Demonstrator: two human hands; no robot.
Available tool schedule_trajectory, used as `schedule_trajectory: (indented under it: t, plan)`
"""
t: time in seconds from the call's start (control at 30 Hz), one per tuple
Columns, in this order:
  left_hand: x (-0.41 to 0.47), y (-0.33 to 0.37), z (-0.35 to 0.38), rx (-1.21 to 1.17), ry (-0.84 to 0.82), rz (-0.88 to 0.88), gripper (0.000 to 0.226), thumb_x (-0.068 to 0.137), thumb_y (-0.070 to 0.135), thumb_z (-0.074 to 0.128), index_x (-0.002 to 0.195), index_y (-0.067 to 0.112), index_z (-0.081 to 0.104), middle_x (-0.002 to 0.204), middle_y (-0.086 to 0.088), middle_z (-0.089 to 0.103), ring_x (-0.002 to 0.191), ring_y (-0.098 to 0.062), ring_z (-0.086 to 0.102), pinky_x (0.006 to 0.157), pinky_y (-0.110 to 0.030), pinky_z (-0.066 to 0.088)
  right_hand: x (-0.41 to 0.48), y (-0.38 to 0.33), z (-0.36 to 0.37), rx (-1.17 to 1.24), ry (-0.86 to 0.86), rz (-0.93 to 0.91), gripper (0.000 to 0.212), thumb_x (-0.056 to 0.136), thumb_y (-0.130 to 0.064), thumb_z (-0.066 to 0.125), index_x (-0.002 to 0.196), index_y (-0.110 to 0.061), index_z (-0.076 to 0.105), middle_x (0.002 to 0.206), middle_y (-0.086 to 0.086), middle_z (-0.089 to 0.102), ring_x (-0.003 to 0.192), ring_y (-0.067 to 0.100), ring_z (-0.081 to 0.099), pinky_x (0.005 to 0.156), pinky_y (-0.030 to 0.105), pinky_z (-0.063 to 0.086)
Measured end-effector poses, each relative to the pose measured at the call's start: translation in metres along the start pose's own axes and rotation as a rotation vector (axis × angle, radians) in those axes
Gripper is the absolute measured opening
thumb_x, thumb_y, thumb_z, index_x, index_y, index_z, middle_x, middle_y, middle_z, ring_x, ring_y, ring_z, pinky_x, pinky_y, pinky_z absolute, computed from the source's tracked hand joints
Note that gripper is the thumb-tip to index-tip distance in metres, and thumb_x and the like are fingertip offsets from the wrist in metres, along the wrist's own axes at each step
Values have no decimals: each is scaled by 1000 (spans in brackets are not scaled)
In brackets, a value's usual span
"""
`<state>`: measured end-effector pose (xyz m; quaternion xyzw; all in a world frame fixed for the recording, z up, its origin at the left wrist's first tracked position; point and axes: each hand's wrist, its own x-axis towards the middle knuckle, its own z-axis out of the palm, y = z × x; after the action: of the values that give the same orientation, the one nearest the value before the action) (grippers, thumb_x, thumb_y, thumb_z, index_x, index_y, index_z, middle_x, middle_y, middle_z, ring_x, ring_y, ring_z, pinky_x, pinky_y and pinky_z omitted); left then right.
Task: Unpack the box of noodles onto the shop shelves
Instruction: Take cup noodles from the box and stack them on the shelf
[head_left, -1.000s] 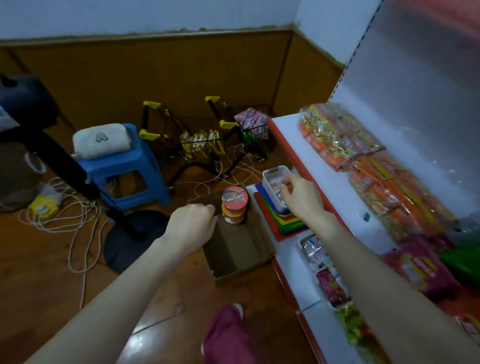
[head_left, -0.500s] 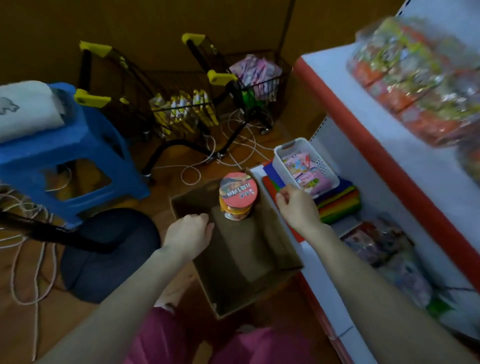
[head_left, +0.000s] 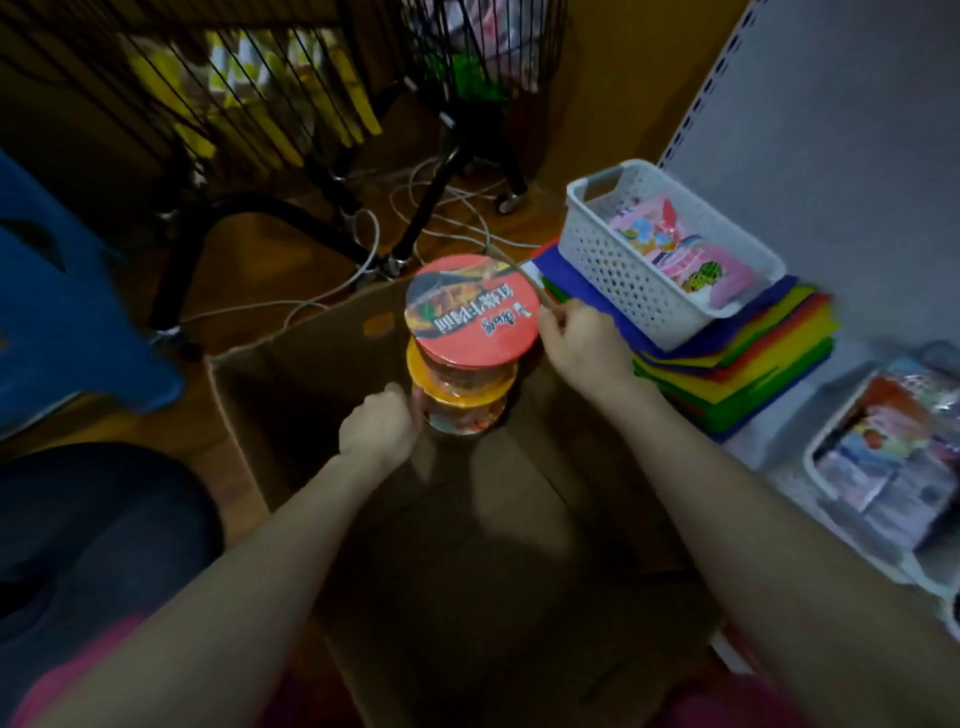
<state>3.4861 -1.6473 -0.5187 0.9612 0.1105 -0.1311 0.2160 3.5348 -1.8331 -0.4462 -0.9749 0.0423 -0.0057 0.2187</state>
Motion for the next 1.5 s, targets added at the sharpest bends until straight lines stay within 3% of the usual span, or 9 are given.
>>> schedule_trajectory:
  t: [0.23, 0.47, 0.6, 0.83, 0.93, 1.03, 1.23, 1.4, 1.5]
  plan:
    - [28, -4, 39, -115, -27, -33, 50, 99, 45, 22, 114, 7, 49, 110, -15, 60, 101, -33, 58, 77, -38, 44, 11, 9, 30, 101, 51, -52, 45, 97, -41, 34, 93, -5, 61, 88, 14, 70, 84, 29, 65, 75, 33, 51]
    - [39, -4, 44, -469, -147, -70, 49, 98, 42, 30, 121, 1, 44, 114, -17, 59, 99, -31, 61, 81, -38, 51, 18, 9, 40, 135, -13, -46, 45, 94, -45, 39, 99, -4, 58, 81, 13, 68, 73, 29, 67, 71, 37, 56]
    - [42, 5, 40, -483, -89, -48, 41, 100, 25, 32, 121, -8, 43, 120, -24, 56, 108, -36, 56, 80, -30, 43, 20, 5, 42, 118, -11, -8, 44, 96, -42, 35, 107, -3, 54, 85, 14, 69, 74, 29, 67, 72, 38, 56]
    - [36, 8, 37, -484, -46, -3, 33, 99, 17, 35, 114, -8, 48, 109, -20, 58, 104, -33, 57, 71, -28, 39, 11, 6, 45, 123, 54, -51, 37, 98, -33, 33, 101, -4, 54, 81, 10, 67, 66, 20, 63, 58, 23, 44]
    - [38, 3, 38, -523, -46, -26, 32, 98, 17, 37, 114, -8, 47, 110, -21, 59, 101, -35, 59, 75, -33, 48, 8, 5, 41, 166, 53, -52, 37, 99, -31, 32, 96, -1, 54, 67, 2, 59, 50, 10, 53, 51, 21, 41]
    - [41, 0, 38, -541, -26, -80, 32, 98, 17, 35, 114, -10, 44, 111, -27, 58, 99, -41, 60, 81, -42, 52, 7, 6, 32, 209, 75, -57, 34, 100, -28, 31, 87, -4, 50, 57, -2, 52, 49, 11, 51, 58, 25, 44]
    - [47, 7, 36, -643, -58, -199, 36, 98, 22, 35, 120, -5, 40, 119, -28, 53, 102, -42, 58, 85, -50, 52, 10, 8, 24, 213, 106, -46, 34, 100, -29, 30, 90, -3, 51, 70, 6, 58, 47, 4, 49, 46, 18, 40]
    - [44, 10, 42, -644, -117, -207, 61, 96, 46, 38, 134, -2, 29, 131, -24, 46, 112, -42, 52, 86, -49, 51, 7, 13, 28, 215, 109, -44, 34, 100, -30, 31, 88, -4, 51, 72, 5, 59, 48, 2, 50, 45, 16, 38]
    - [47, 12, 42, -655, -134, -195, 59, 96, 43, 38, 134, -2, 31, 130, -24, 47, 112, -43, 53, 86, -51, 51, 6, 17, 28, 219, 123, -51, 40, 100, -30, 31, 90, 1, 54, 69, 5, 59, 48, 3, 50, 49, 21, 43]
